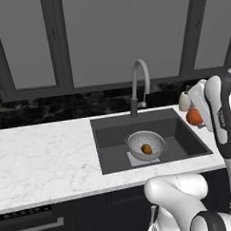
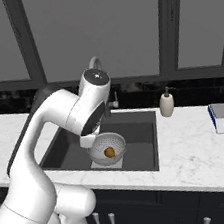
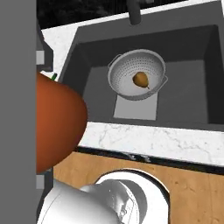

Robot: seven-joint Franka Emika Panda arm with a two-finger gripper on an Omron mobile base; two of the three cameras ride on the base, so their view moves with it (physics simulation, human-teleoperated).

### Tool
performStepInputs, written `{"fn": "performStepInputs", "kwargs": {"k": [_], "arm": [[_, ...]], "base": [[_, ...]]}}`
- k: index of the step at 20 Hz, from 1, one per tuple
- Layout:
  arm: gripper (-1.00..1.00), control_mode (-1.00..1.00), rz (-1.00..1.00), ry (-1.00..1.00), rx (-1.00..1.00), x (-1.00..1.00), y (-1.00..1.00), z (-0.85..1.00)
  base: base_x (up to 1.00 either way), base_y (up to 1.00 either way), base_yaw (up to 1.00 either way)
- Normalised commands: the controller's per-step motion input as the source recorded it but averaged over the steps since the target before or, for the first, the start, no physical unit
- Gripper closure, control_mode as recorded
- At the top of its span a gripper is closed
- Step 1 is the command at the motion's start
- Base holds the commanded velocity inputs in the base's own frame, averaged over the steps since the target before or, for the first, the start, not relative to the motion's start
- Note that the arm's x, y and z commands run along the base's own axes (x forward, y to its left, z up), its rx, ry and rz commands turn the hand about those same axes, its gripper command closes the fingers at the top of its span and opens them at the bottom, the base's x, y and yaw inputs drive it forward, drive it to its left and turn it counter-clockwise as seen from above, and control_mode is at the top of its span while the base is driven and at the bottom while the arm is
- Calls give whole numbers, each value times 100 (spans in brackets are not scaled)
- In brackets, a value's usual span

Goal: Put the colander in the sink, put the pear, orange in the colander, and turn on the sink faucet and pour water over the colander.

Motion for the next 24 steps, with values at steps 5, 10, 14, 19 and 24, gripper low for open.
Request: {"fn": "performStepInputs", "kwargs": {"k": [5, 10, 14, 19, 24], "arm": [[100, -100, -21, -11, 9, 11, -62, -6], [100, -100, -12, 1, 10, 72, -39, -10], [100, -100, 0, 9, 7, 100, -17, -24], [100, -100, 3, 9, 4, 85, -5, -46], [100, -100, 14, 2, 2, 45, 0, -63]], "base": [[0, 0, 0], [0, 0, 0], [0, 0, 0], [0, 0, 0], [0, 0, 0]]}}
